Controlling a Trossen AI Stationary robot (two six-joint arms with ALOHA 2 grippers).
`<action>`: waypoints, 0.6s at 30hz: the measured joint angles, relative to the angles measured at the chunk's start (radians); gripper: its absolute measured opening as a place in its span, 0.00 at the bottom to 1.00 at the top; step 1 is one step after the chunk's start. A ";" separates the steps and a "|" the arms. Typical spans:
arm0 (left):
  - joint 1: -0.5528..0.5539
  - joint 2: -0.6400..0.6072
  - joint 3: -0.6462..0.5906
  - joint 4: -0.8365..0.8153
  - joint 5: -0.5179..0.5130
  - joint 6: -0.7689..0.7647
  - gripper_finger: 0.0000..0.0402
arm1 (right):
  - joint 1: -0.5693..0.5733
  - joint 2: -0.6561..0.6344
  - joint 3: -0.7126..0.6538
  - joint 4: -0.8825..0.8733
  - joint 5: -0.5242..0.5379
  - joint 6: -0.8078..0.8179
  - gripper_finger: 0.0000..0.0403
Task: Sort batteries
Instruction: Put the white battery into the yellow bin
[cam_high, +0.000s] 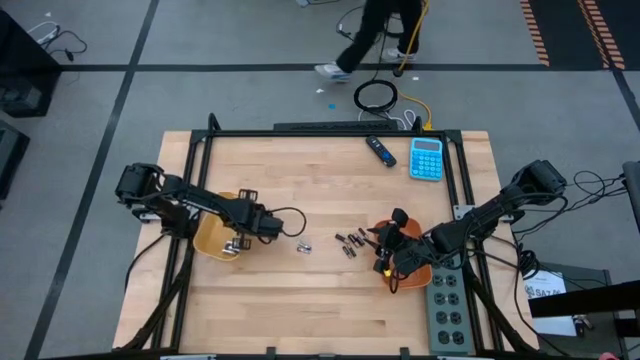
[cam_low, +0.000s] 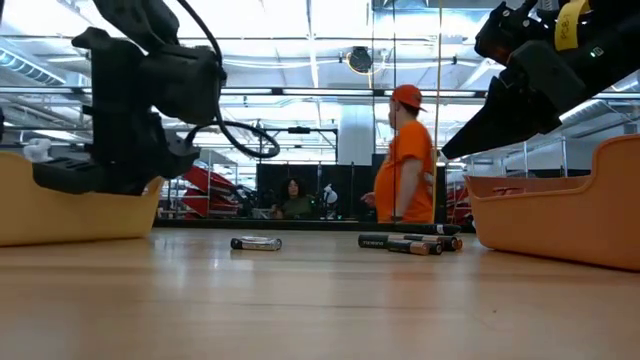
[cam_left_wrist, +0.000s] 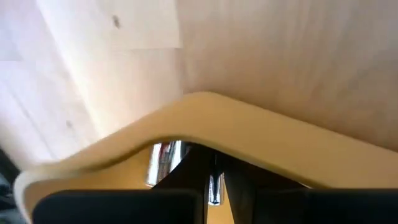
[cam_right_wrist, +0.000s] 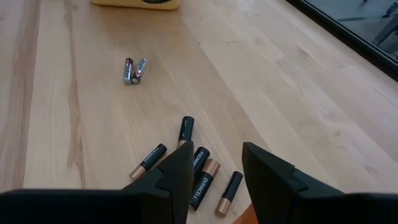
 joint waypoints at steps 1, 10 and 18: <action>0.003 0.000 0.000 0.005 -0.017 0.018 0.10 | 0.000 0.000 0.000 -0.001 0.000 0.000 0.32; 0.026 0.000 0.000 0.164 -0.142 0.189 0.10 | 0.000 0.000 0.000 -0.001 0.000 0.000 0.32; 0.032 -0.001 0.038 0.054 -0.147 0.158 0.10 | 0.000 0.000 0.000 -0.001 0.000 0.000 0.32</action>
